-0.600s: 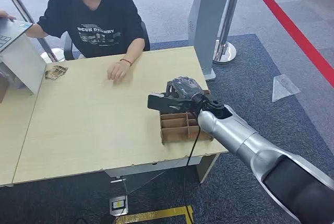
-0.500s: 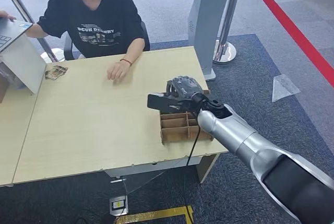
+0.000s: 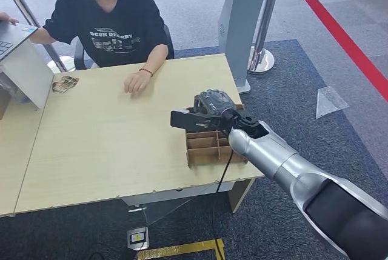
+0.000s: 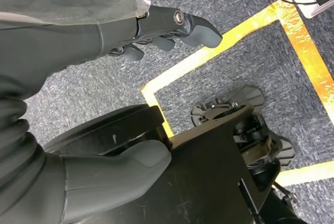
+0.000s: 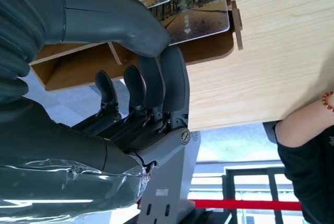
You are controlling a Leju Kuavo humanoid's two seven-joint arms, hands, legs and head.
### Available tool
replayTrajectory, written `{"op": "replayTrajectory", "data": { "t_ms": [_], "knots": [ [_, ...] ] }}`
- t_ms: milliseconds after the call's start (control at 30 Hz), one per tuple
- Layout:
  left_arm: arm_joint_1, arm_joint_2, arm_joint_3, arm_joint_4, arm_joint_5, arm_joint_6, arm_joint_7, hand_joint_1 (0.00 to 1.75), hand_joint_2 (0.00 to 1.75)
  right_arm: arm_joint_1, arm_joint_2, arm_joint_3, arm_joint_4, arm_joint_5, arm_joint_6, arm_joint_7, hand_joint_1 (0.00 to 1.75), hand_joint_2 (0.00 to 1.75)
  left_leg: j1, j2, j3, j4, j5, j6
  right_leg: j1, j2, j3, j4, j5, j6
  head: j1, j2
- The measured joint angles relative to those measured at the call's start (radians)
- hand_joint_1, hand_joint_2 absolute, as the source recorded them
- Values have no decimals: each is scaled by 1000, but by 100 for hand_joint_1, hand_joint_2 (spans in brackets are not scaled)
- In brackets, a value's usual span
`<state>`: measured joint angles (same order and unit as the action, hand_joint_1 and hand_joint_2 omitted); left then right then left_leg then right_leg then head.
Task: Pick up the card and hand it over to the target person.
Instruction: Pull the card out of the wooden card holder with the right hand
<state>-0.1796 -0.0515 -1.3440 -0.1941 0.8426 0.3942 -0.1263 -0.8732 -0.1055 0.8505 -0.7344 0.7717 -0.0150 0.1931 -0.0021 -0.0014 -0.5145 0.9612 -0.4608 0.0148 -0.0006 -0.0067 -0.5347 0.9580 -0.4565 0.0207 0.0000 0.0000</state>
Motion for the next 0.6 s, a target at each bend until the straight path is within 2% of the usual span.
{"op": "replayTrajectory", "data": {
  "t_ms": [133, 600],
  "knots": [
    [1, 0, -1, 0, 0, -1, 1, 0, 175, -9, 13, 0, 42, 0, -1, 1, 122, 175, 0, 0, 0, 0, 0, 0, 0, 0, 0, 0, 0, 0, 0, 0],
    [2, -1, 6, 1, 7, 4, 1, 0, 175, -34, 43, 5, 98, 2, -8, -12, 122, 175, 0, 1, 0, 0, 0, 0, 0, 1, 0, 0, 0, 0, 0, 0]
  ]
}}
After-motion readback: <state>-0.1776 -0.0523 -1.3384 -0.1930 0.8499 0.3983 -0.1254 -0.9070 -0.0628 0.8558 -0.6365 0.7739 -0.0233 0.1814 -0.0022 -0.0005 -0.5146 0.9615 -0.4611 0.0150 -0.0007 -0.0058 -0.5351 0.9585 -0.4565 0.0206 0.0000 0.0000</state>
